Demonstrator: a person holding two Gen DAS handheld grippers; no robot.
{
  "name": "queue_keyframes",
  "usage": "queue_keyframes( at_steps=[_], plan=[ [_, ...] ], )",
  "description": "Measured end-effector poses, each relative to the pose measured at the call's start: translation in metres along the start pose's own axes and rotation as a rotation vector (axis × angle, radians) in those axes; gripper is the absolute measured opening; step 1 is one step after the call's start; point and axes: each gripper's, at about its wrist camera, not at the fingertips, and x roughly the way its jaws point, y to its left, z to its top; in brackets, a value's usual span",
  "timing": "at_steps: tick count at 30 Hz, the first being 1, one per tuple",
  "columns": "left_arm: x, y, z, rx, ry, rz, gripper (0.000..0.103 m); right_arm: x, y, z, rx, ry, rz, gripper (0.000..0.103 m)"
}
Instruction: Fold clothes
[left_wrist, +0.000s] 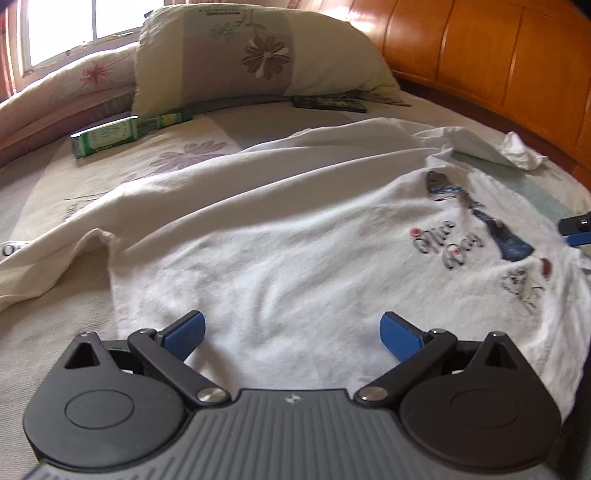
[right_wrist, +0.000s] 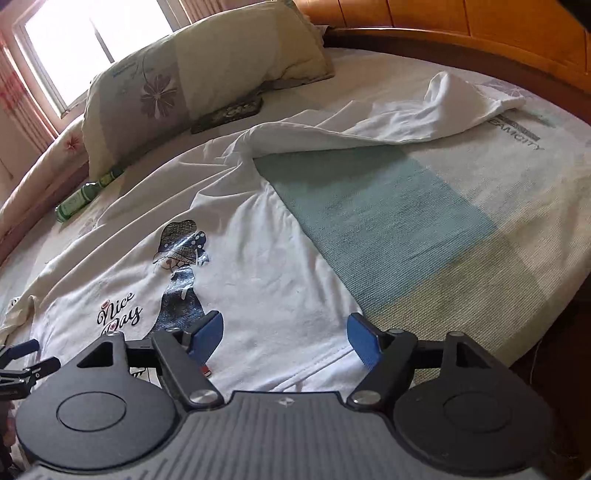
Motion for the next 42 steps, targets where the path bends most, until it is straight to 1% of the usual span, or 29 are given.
queue_keyframes(
  at_steps=[1, 2, 5, 7, 10, 13, 15, 17, 19, 20, 21, 23, 26, 29, 31, 32, 34, 37, 40, 42],
  plan=[
    [-0.001, 0.003, 0.0, -0.009, -0.007, 0.016, 0.101, 0.0, 0.008, 0.0, -0.035, -0.013, -0.02, 0.082],
    [-0.003, 0.007, 0.001, -0.025, -0.015, 0.004, 0.101, 0.001, 0.016, 0.001, -0.077, -0.031, -0.03, 0.082],
    [-0.008, 0.013, 0.003, -0.053, -0.043, -0.029, 0.101, 0.01, 0.046, 0.008, -0.177, -0.064, -0.004, 0.084],
    [-0.006, 0.013, 0.002, -0.043, -0.036, -0.021, 0.101, 0.024, 0.066, 0.015, -0.23, -0.059, 0.025, 0.086],
    [0.002, 0.013, 0.0, -0.042, -0.001, -0.001, 0.101, 0.05, 0.1, 0.027, -0.324, -0.043, 0.055, 0.087],
    [0.003, 0.021, -0.002, -0.073, 0.006, -0.025, 0.101, 0.076, 0.132, 0.037, -0.397, -0.028, 0.072, 0.087],
    [0.002, 0.024, -0.001, -0.081, 0.005, -0.019, 0.101, 0.094, 0.149, 0.042, -0.422, -0.013, 0.088, 0.088],
    [0.003, 0.029, -0.001, -0.092, 0.007, -0.022, 0.101, 0.115, 0.162, 0.045, -0.443, 0.028, 0.093, 0.093],
    [0.004, 0.034, 0.0, -0.105, 0.007, -0.026, 0.101, 0.138, 0.17, 0.045, -0.463, 0.065, 0.069, 0.094],
    [0.005, 0.036, 0.001, -0.112, 0.007, -0.027, 0.101, 0.149, 0.172, 0.046, -0.472, 0.072, 0.053, 0.098],
    [0.006, 0.038, 0.002, -0.117, 0.007, -0.029, 0.101, 0.156, 0.173, 0.049, -0.47, 0.055, 0.051, 0.103],
    [0.009, 0.041, 0.003, -0.126, 0.006, -0.032, 0.101, 0.169, 0.175, 0.057, -0.463, 0.024, 0.046, 0.103],
    [0.011, 0.04, 0.005, -0.121, 0.006, -0.026, 0.102, 0.184, 0.175, 0.077, -0.424, 0.019, 0.025, 0.103],
    [0.013, 0.04, 0.007, -0.118, 0.005, -0.02, 0.102, 0.188, 0.179, 0.086, -0.437, 0.046, 0.011, 0.103],
    [0.012, 0.041, 0.008, -0.125, 0.0, -0.013, 0.102, 0.172, 0.18, 0.081, -0.441, 0.039, 0.036, 0.103],
    [0.01, 0.041, 0.008, -0.127, -0.009, -0.003, 0.102, 0.163, 0.179, 0.079, -0.442, 0.035, 0.053, 0.103],
    [0.004, 0.043, 0.009, -0.131, -0.042, 0.027, 0.102, 0.143, 0.179, 0.067, -0.447, 0.042, 0.114, 0.103],
    [-0.007, 0.053, 0.009, -0.172, -0.09, 0.061, 0.102, 0.126, 0.192, 0.042, -0.522, 0.081, 0.173, 0.103],
    [-0.014, 0.064, 0.008, -0.219, -0.102, 0.056, 0.102, 0.131, 0.216, 0.023, -0.605, 0.107, 0.182, 0.103],
    [-0.016, 0.068, 0.007, -0.232, -0.098, 0.056, 0.102, 0.146, 0.23, 0.019, -0.617, 0.129, 0.179, 0.103]
  ],
)
